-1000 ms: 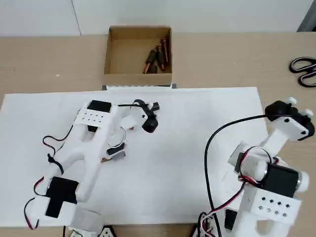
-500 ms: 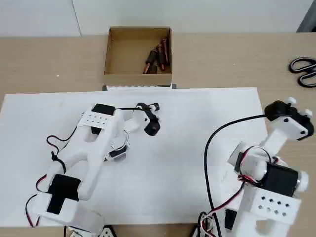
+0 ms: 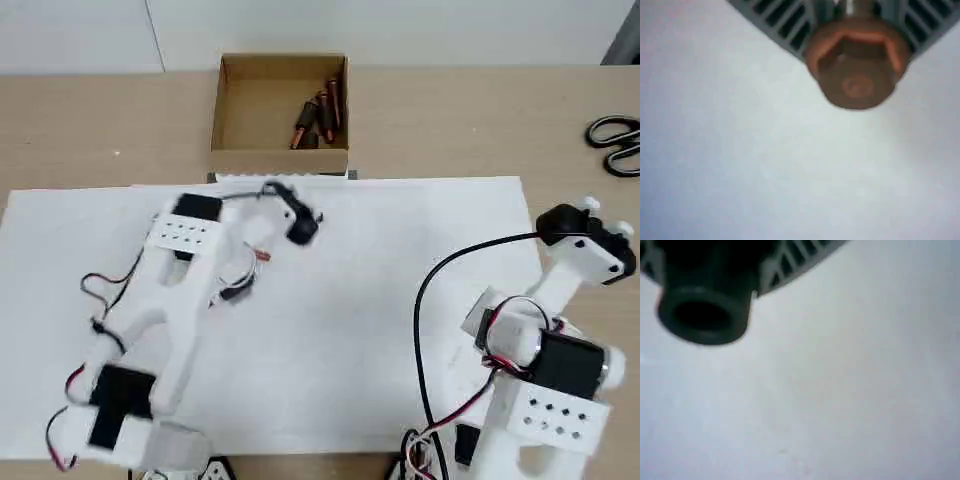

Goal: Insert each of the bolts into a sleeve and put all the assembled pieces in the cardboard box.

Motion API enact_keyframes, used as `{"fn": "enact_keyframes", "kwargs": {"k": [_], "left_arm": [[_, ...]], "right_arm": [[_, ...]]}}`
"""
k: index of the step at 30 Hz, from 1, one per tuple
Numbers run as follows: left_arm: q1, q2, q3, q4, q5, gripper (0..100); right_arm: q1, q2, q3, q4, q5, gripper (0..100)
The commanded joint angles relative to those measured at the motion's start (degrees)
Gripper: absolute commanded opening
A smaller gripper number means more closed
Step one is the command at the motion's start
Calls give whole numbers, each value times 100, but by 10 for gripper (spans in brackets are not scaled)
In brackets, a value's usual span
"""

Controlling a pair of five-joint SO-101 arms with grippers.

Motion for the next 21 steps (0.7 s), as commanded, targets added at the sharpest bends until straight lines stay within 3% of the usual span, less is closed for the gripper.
{"fn": "enact_keyframes", "kwargs": {"k": [1,7,13,17,21], "left_arm": [[18,-1152,-268,167,369,6],[35,-2479,-233,589,949,6],[18,-3525,-145,870,1380,6],[18,-4281,259,536,1371,6],[18,-5389,1147,-378,1389,6]], "right_arm": [[4,-92,-62,-101,185,2],[4,-409,-70,-110,686,2],[4,-1270,-18,-347,1670,3],[4,-1604,193,-356,2171,4],[4,-1930,492,-637,2321,4]]}}
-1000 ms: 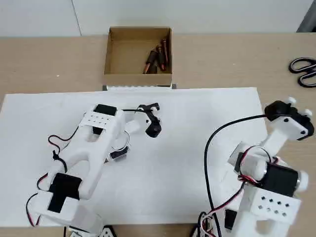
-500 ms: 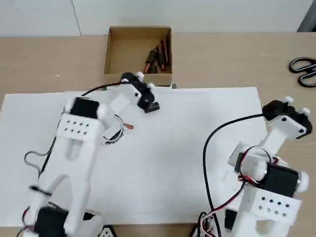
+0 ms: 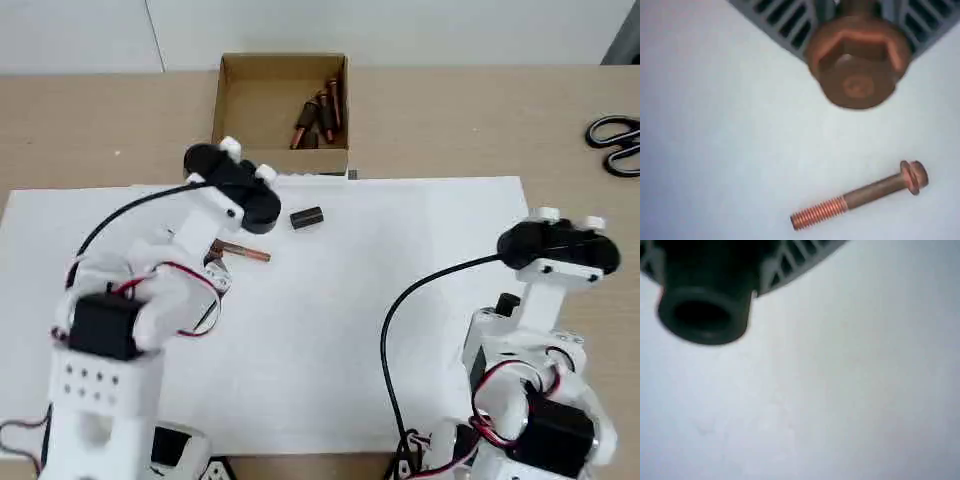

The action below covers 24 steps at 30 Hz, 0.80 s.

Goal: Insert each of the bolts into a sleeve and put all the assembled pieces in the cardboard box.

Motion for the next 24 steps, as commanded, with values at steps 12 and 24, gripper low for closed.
{"fn": "enact_keyframes", "kwargs": {"k": [12,24], "left_arm": [[9,-5486,4031,-2426,923,6],[-299,-5345,4760,-2963,3508,6]], "right_arm": [[-673,-1367,1653,-1244,97,2],[-3266,-2879,3754,-3081,105,2]]}}
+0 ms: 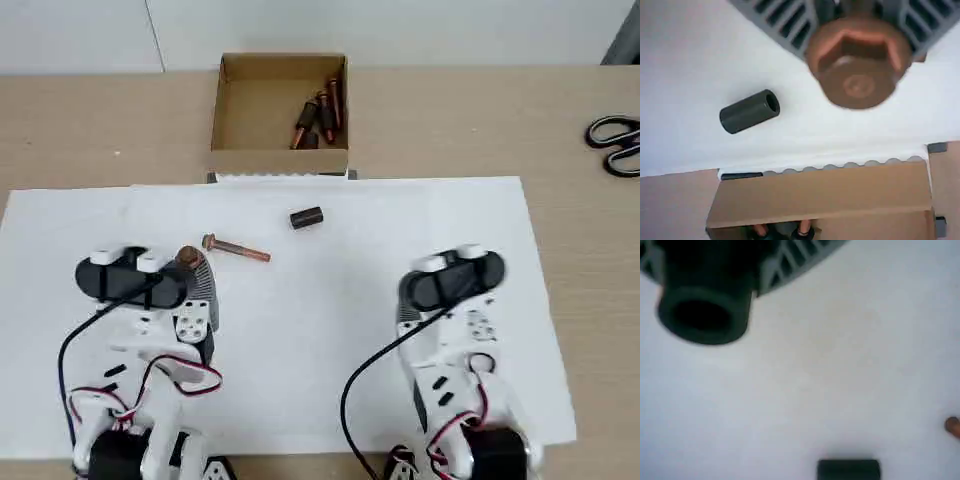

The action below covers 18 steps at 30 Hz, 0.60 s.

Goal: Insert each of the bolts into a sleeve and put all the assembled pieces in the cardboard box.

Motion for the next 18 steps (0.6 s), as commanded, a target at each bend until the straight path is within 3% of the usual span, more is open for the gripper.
{"fn": "enact_keyframes", "kwargs": {"k": [1,7,18], "left_arm": [[0,-44,242,-325,721,6],[176,-44,699,-809,2796,7],[220,-44,778,-1380,3209,7]], "right_arm": [[-646,-31,378,-787,62,2],[-2026,-31,1213,-1684,519,2],[-2888,-31,1767,-2097,1081,2]]}}
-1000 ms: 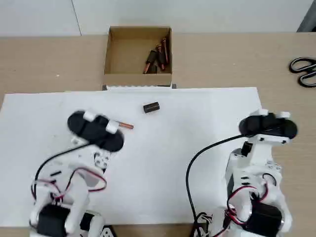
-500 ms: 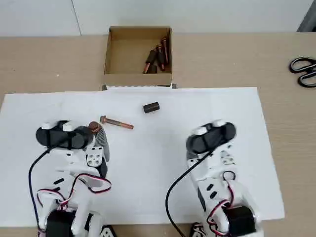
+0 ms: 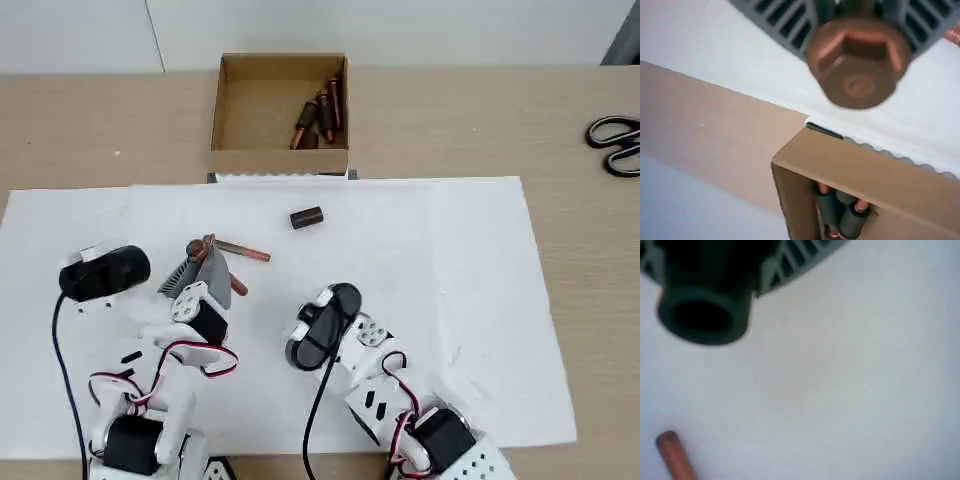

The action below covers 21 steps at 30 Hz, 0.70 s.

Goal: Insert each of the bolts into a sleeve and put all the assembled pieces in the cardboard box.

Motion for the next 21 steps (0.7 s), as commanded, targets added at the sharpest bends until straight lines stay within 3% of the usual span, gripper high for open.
{"fn": "enact_keyframes", "kwargs": {"k": [1,5,13,21], "left_arm": [[35,-44,-31,-229,466,7],[79,-44,-31,-220,1002,7],[1187,-35,75,-220,1002,7],[1635,-44,391,-229,1020,7]], "right_arm": [[-119,-31,-35,-163,88,2],[-110,-31,-35,-163,97,2],[-110,-40,-35,-163,97,2],[-110,-40,-35,-163,97,2]]}}
